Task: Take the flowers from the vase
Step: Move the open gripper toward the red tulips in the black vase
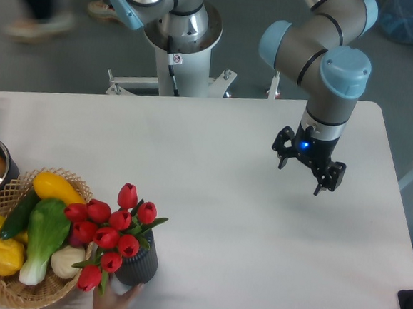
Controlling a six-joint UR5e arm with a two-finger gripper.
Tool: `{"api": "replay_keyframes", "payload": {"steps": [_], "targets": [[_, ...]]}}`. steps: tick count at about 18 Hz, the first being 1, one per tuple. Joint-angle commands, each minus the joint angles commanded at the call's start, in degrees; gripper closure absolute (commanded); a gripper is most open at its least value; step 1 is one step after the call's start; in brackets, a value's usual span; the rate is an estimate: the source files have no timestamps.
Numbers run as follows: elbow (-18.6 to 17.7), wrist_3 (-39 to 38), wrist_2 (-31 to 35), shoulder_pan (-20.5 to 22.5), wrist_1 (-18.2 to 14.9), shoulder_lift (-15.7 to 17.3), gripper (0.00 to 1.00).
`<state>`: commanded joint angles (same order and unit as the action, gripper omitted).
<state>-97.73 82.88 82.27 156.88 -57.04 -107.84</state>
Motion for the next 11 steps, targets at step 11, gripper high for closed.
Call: {"api": "replay_keyframes", "payload": {"steps": [11], "targets": [[-1.75, -12.55, -8.42, -7.55, 2.10, 1.67, 0.00]]}}
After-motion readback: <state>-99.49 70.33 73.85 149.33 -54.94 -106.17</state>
